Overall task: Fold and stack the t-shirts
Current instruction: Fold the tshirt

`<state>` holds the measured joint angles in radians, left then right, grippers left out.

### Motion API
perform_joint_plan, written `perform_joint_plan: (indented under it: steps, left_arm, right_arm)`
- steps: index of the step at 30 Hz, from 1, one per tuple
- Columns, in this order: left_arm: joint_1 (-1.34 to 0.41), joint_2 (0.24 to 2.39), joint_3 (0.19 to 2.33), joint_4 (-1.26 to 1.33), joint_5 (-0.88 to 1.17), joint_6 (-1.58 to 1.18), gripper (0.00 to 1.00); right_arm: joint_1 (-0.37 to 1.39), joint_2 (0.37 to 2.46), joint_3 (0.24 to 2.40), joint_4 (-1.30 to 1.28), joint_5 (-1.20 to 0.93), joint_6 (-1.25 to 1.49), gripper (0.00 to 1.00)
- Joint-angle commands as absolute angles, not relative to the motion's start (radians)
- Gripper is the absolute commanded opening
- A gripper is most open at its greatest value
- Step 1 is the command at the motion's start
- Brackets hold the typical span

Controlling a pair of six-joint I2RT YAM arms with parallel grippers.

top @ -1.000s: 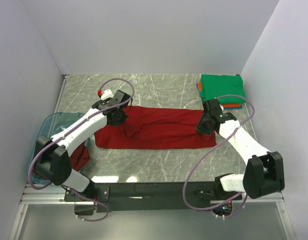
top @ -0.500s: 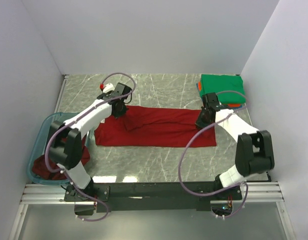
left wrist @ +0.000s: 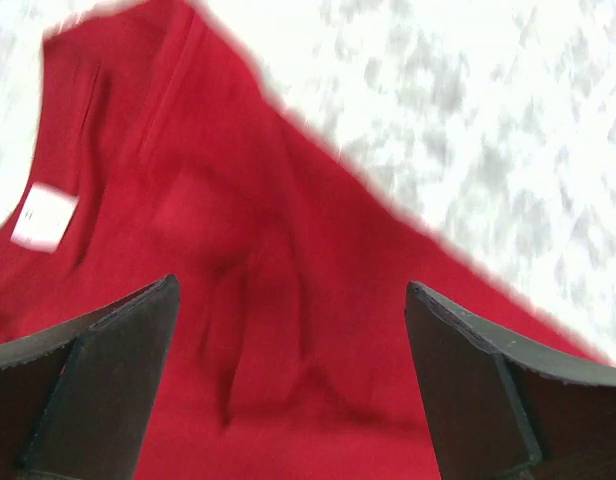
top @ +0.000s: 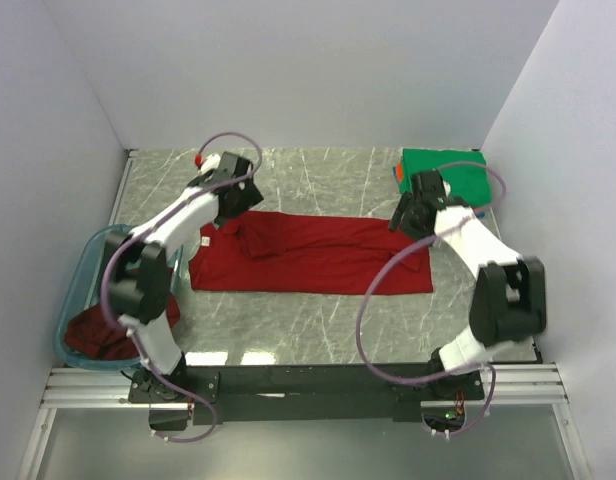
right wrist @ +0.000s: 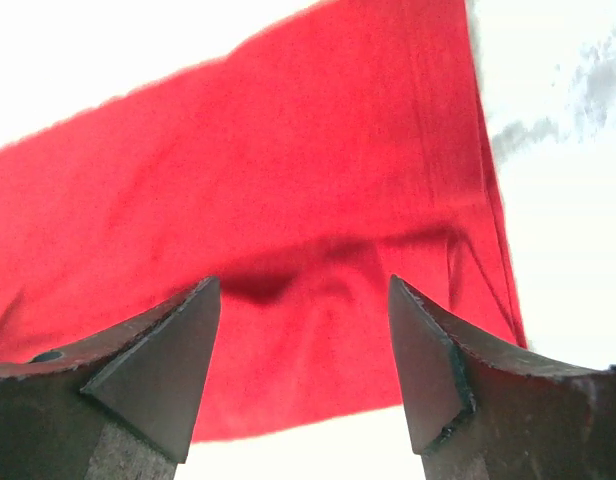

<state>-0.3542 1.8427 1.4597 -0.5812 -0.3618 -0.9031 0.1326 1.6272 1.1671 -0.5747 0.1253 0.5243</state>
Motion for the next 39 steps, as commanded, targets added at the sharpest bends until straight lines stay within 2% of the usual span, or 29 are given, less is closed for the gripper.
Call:
perform_joint_plan:
  steps: [1, 5, 11, 21, 23, 26, 27, 29, 30, 31, 39]
  left_arm:
    - [-0.362, 1.625, 1.295, -0.513, -0.255, -0.916, 1.00]
    - [-0.373, 1.511, 1.096, -0.428, -0.170, -0.937, 1.00]
    - [-0.385, 1.474, 0.945, -0.325, -0.091, -0.953, 0.99]
    - [-0.390, 1.592, 0.966, -0.268, -0.069, -0.962, 0.59]
    - [-0.390, 1.630, 0.988, -0.271, -0.078, -0.956, 0.56]
    - [-0.390, 1.693, 1.064, -0.310, -0.109, -0.945, 0.45]
    - [-0.390, 1.704, 1.074, -0.302, -0.104, -0.943, 0.32]
    - [-0.391, 1.735, 1.094, -0.302, -0.098, -0.940, 0.17]
    - [-0.390, 1.744, 1.124, -0.311, -0.098, -0.934, 0.06]
    - [-0.390, 1.762, 1.140, -0.319, -0.106, -0.933, 0.02]
    - [-0.390, 1.848, 1.293, -0.359, -0.138, -0.871, 0.02]
  right_arm:
    - [0.129, 1.442, 1.022, -0.549, 0.043, 0.473, 0.75]
    - [0.132, 1.339, 0.875, -0.473, -0.138, 0.462, 0.79]
    - [0.130, 1.325, 0.776, -0.408, -0.080, 0.466, 0.78]
    - [0.130, 1.342, 0.747, -0.396, -0.032, 0.497, 0.75]
    - [0.129, 1.339, 0.742, -0.396, -0.032, 0.495, 0.75]
    - [0.129, 1.330, 0.736, -0.396, -0.028, 0.495, 0.75]
    - [0.127, 1.328, 0.735, -0.396, -0.028, 0.497, 0.75]
    - [0.129, 1.322, 0.736, -0.396, -0.026, 0.497, 0.75]
    - [0.129, 1.321, 0.738, -0.396, -0.025, 0.497, 0.75]
    - [0.127, 1.319, 0.739, -0.397, -0.026, 0.497, 0.75]
    - [0.126, 1.316, 0.744, -0.399, -0.002, 0.492, 0.75]
